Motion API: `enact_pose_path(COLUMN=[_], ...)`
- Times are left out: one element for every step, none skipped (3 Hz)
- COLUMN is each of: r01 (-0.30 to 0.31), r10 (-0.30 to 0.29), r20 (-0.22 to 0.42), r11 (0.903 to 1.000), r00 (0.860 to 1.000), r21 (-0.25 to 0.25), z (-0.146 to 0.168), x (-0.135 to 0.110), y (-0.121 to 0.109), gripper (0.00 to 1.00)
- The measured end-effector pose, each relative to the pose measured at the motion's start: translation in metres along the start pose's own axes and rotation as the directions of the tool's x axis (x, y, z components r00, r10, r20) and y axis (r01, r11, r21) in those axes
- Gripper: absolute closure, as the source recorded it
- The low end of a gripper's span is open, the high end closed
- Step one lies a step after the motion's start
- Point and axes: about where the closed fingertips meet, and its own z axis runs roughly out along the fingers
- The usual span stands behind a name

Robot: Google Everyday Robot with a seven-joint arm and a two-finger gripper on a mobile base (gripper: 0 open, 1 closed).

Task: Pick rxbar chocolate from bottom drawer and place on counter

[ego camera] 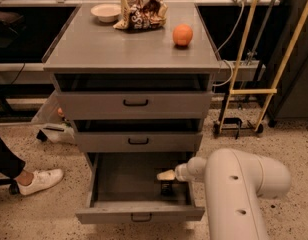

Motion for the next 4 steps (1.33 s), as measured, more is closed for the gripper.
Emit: enact_pose_path(r01=[0.019,0.019,0.004,0.004], r10=[-0.021,-0.021,-0.012,-0.012], r20=[-0.025,-0.025,-0.064,-0.064], r11=[0.9969,0.9969,0.9930,0.9930], r00=[0.999,0.999,0.998,0.998], r21=[-0.076,-0.076,-0.118,-0.118], z=[0.021,0.021,0.077,0.077], x=[0.011,0.011,0.027,0.027], y=[0.014,0.014,0.022,0.022], gripper=[0.00,0.00,0.00,0.00])
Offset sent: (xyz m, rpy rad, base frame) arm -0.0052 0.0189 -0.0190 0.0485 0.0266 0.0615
